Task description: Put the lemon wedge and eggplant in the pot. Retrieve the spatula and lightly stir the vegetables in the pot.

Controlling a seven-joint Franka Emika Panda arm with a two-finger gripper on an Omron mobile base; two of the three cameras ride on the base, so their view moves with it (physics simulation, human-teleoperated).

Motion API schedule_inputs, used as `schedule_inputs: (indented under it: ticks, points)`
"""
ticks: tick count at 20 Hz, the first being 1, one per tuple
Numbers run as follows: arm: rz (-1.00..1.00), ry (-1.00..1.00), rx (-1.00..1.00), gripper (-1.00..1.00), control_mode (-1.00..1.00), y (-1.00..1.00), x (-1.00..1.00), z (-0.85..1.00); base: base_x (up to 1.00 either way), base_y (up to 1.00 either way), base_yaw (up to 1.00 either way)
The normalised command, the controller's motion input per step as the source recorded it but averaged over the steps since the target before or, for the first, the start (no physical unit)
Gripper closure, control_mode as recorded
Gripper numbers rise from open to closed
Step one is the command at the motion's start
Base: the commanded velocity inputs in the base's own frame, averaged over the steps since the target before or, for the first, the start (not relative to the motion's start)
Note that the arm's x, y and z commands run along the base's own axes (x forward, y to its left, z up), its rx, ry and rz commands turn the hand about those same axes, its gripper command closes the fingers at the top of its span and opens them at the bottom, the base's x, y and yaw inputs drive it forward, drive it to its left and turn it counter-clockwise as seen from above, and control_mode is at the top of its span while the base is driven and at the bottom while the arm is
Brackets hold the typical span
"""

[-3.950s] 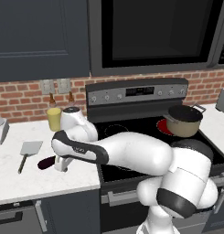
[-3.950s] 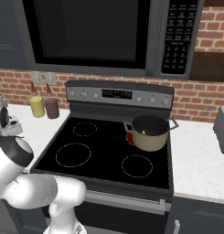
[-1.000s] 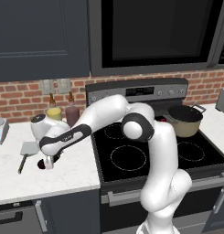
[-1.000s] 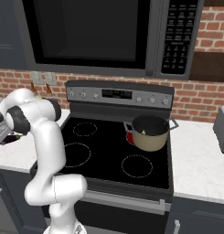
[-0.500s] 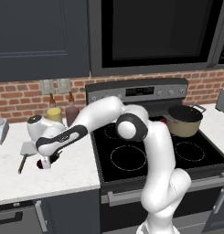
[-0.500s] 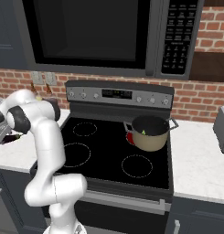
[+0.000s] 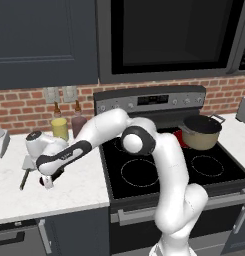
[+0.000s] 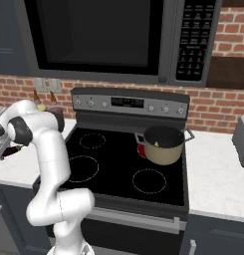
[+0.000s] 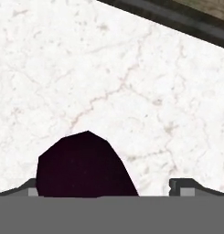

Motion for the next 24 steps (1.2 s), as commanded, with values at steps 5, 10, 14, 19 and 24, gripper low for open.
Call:
schedule_inputs:
  ticks: [5,10,14,19,24]
  points:
    - [0.00,-0.02,0.00,1.00,-1.00,-0.01,-0.06,-0.11,0.00,0.00,0.00]
    - [-0.02,-0.18,0.00,1.00,-1.00,-0.38,-0.43,0.31,0.00,0.00,0.00]
    - [-0.12,-0.26,0.00,1.00,-1.00,-0.80,-0.78,0.63,0.00,0.00,0.00]
    - [-0.22,-0.19,0.08,1.00,-1.00,-0.99,-0.77,0.64,0.00,0.00,0.00]
    - [-0.25,-0.04,0.21,1.00,-1.00,-1.00,-0.59,0.63,0.00,0.00,0.00]
